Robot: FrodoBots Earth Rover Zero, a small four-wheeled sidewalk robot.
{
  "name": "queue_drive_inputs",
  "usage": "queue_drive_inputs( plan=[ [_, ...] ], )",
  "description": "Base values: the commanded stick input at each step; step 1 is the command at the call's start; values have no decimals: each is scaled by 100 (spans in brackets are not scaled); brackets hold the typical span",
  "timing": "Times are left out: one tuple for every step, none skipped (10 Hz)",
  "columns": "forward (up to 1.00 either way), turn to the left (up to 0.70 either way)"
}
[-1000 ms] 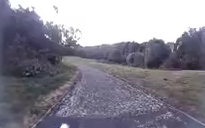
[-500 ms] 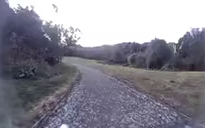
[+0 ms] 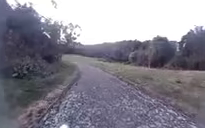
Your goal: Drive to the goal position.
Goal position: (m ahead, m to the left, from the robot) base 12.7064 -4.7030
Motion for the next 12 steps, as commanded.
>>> queue_drive_inputs(
  plan=[
    [70, 0],
    [70, 0],
    [70, 0],
    [70, 0],
    [70, 0],
    [70, 0],
    [70, 0],
    [70, 0],
    [70, 0],
    [70, 0],
    [70, 0],
    [70, 0]
  ],
)
